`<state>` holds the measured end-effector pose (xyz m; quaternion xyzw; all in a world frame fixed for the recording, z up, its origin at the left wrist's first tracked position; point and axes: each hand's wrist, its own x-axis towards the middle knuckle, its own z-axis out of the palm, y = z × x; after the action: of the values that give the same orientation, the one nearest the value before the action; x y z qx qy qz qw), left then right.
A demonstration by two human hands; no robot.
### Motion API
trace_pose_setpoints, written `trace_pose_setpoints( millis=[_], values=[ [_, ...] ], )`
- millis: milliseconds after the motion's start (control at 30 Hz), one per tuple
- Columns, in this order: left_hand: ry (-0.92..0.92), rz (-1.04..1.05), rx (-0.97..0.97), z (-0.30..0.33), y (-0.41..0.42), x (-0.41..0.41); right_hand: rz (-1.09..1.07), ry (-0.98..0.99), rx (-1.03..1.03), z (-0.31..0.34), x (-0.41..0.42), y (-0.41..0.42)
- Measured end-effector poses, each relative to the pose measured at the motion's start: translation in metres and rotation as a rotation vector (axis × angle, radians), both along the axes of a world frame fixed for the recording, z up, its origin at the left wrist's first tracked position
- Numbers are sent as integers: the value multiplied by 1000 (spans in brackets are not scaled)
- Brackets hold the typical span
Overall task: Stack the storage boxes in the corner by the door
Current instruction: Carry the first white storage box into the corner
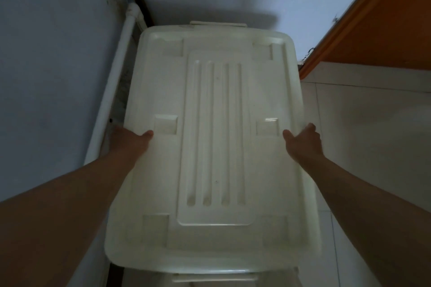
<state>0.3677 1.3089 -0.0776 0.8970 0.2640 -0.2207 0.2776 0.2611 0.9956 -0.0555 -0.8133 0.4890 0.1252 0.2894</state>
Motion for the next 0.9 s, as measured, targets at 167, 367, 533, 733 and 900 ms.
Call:
trace_pose_setpoints(
  millis=[167, 367, 533, 733, 900],
  values=[
    [36, -176, 113, 35, -3, -23, 28, 33, 16, 44, -32, 19],
    [67, -392, 171, 75, 14, -64, 82, 59, 70, 68, -67, 49],
    [102, -438, 228, 87, 26, -104, 202, 29, 131, 71, -90, 72],
    [68, -437, 216, 86, 19, -163, 446, 63, 148, 68, -128, 84],
    [75, -589, 209, 65, 5, -216, 704, 179, 117, 48, -164, 95]
  ],
)
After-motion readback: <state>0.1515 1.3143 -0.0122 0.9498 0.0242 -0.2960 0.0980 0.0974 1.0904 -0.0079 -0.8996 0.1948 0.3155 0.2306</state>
